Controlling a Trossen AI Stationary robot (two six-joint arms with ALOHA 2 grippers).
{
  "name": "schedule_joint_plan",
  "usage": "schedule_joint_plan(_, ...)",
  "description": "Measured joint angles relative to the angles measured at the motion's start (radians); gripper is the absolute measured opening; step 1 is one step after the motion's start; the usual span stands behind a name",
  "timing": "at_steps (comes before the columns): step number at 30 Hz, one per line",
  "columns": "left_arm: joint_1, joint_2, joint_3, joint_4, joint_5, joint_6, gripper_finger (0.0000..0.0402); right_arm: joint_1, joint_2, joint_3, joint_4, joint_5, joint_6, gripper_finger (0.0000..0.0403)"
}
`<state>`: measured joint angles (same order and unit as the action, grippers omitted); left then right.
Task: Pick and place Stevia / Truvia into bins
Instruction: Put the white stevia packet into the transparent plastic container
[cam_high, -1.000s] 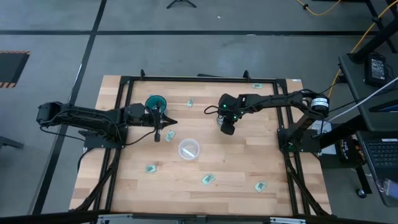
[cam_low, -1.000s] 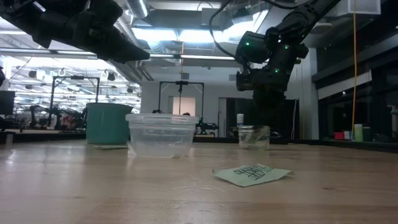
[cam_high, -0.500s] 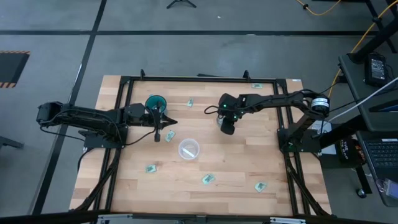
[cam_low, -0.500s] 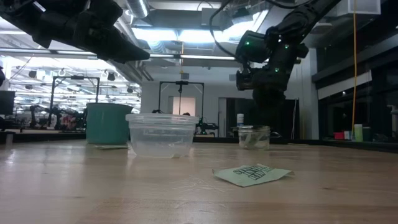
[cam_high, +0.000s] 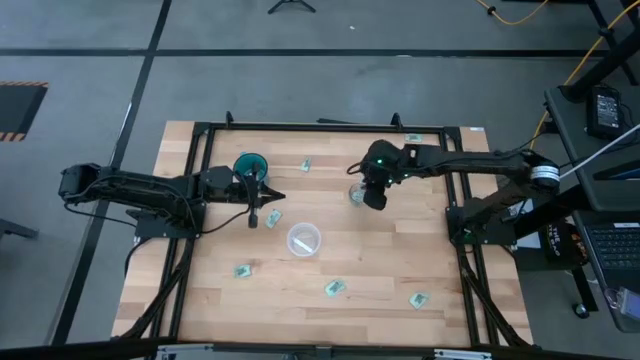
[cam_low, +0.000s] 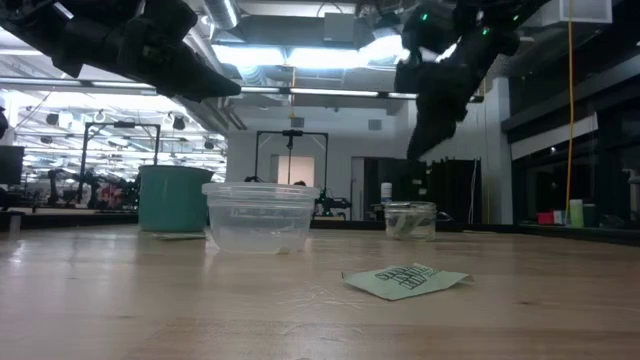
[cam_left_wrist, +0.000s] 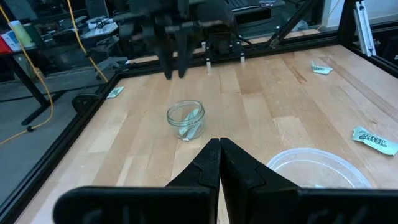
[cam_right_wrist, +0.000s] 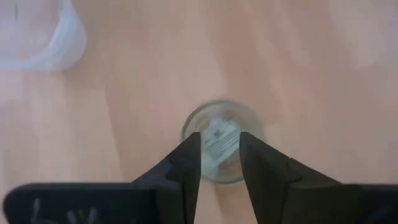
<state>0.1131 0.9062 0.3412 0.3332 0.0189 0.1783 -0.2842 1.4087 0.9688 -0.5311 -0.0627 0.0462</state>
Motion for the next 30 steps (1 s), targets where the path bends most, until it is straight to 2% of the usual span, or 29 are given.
schedule_joint_plan(4, 0.000, 0.000, 0.000, 0.000, 0.000, 0.000, 0.0004, 0.049, -0.068, 0.000, -0.002, 0.064, -0.020, 0.0080)
schedule_joint_plan(10, 0.000, 0.000, 0.000, -0.001, 0.000, 0.000, 0.0004, 0.128, -0.156, -0.037, 0.036, 0.119, -0.134, 0.0010)
schedule_joint_plan(16, 0.000, 0.000, 0.000, -0.001, 0.000, 0.000, 0.0004, 0.139, -0.243, -0.220, 0.288, 0.120, -0.147, 0.0016)
schedule_joint_plan(21, 0.000, 0.000, 0.000, -0.001, 0.000, 0.000, 0.0004, 0.139, -0.261, -0.377, 0.538, 0.113, -0.133, 0.0004)
schedule_joint_plan(30, 0.000, 0.000, 0.000, -0.001, -0.001, 0.008, 0.0006, 0.139, -0.257, -0.472, 0.790, 0.111, -0.109, 0.0009)
